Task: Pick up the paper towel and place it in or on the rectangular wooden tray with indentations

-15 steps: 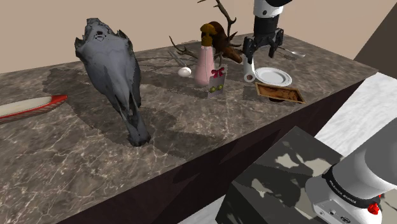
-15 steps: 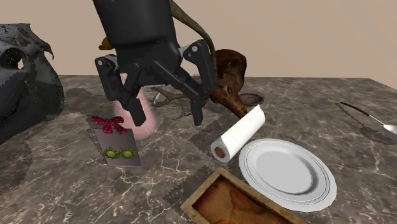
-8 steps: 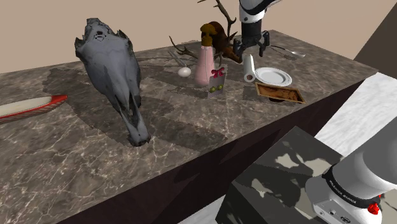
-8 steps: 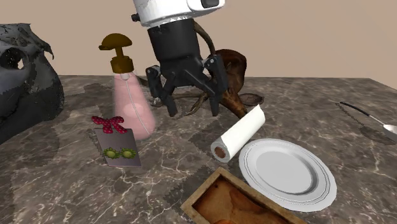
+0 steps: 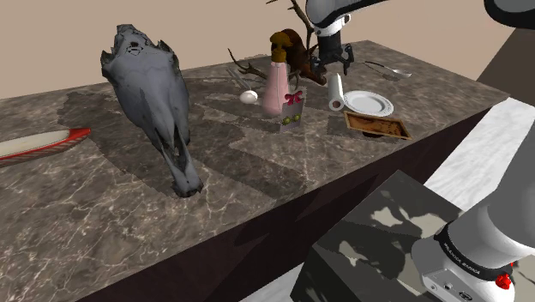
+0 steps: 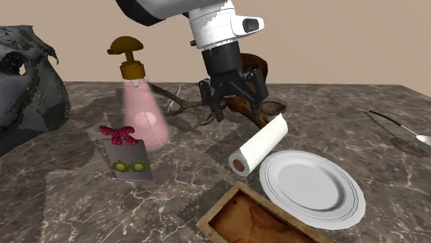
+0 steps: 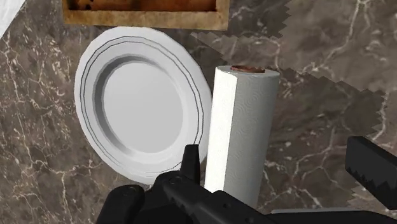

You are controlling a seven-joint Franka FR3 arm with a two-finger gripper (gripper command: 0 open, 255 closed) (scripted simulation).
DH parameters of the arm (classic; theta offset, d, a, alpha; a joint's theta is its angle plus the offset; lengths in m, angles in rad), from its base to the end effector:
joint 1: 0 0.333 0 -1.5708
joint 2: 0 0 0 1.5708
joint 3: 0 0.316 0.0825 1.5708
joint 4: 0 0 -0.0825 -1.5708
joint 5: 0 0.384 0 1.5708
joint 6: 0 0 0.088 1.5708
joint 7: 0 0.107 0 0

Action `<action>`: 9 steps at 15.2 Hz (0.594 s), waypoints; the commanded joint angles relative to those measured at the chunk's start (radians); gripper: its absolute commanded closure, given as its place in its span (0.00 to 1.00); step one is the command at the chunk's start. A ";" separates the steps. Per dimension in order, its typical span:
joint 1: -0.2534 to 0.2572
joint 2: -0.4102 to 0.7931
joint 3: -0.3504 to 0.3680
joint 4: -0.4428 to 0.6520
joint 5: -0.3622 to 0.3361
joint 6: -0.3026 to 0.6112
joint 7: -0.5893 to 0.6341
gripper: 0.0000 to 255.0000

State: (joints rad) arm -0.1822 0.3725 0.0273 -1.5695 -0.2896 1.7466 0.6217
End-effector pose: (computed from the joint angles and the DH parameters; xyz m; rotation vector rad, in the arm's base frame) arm 0.6345 -0.1271 0.4162 2.6586 -0.9682 -0.1802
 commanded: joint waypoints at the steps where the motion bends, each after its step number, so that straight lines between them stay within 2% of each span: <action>1: -0.007 0.089 -0.018 0.107 -0.010 -0.030 0.017 0.00; 6: -0.025 0.308 -0.059 0.401 -0.017 -0.131 0.043 0.00; 9: -0.032 0.298 -0.060 0.348 -0.020 -0.087 0.049 0.00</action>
State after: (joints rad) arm -0.2088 0.6498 -0.0279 -1.2143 -0.3083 1.6540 0.6683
